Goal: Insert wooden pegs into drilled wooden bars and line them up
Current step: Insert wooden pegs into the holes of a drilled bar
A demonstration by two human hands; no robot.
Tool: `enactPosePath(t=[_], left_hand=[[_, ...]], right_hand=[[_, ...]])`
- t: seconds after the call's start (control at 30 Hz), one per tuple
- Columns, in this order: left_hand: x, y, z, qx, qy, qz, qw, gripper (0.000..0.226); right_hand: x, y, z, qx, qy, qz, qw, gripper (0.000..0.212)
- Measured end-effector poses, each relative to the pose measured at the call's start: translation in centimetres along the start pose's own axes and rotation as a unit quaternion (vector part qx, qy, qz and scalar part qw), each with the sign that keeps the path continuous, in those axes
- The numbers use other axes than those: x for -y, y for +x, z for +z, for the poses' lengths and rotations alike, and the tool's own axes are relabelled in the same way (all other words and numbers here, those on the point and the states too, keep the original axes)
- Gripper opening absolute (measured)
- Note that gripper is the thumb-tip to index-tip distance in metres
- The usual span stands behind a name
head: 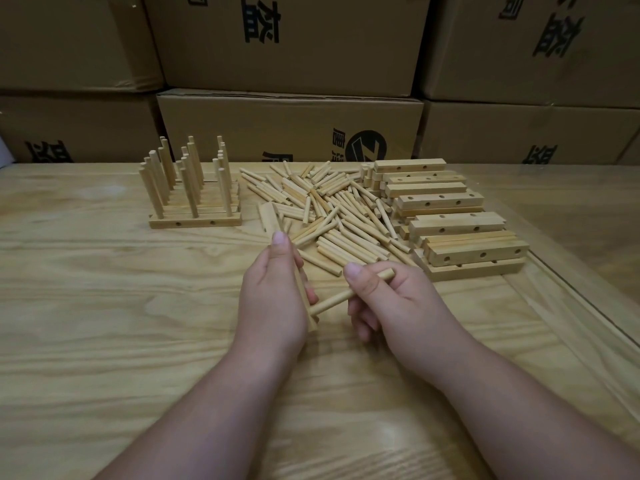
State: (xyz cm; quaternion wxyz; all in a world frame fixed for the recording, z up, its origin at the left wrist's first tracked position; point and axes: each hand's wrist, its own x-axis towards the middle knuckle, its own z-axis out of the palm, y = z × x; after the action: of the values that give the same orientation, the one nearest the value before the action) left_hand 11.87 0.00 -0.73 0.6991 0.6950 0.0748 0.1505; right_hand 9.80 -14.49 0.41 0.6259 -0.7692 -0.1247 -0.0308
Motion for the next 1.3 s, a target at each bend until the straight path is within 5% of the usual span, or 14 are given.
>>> enactPosePath(t=[0.23,0.73,0.9,1.03,1.2,1.3], left_hand=[[0.2,0.1,-0.1,-0.046,-0.086,-0.004,0.995,0.052],[-0.2,0.5,-0.2,-0.016,-0.204,-0.043,0.978,0.047],[-0.4,0.4,0.3,-0.020,-0.205,-0.054,0.977,0.047],[-0.7,0.8,0.0,-0.049,-0.255,-0.106,0.960,0.046],[-0.8,0.7,0.1,-0.051,-0.257,-0.099,0.960,0.045],[-0.7,0.6,0.2,-0.048,-0.255,-0.101,0.960,0.044]], right_hand=[[-0.3,0.1,0.8,0.010,0.035,0.010,0.999,0.043],[-0.4,0.3,1.2,0.024,0.057,0.020,0.998,0.045],[-1.0,0.7,-0.5,-0.090,0.053,-0.041,0.994,0.064],[-2.0,2.0,-2.5,-0.193,-0.235,-0.078,0.949,0.026],[-3.6,2.4,-1.8,0.006,-0.493,0.008,0.870,0.060],[-3.8,2.4,-1.7,-0.008,-0.501,0.001,0.866,0.051]])
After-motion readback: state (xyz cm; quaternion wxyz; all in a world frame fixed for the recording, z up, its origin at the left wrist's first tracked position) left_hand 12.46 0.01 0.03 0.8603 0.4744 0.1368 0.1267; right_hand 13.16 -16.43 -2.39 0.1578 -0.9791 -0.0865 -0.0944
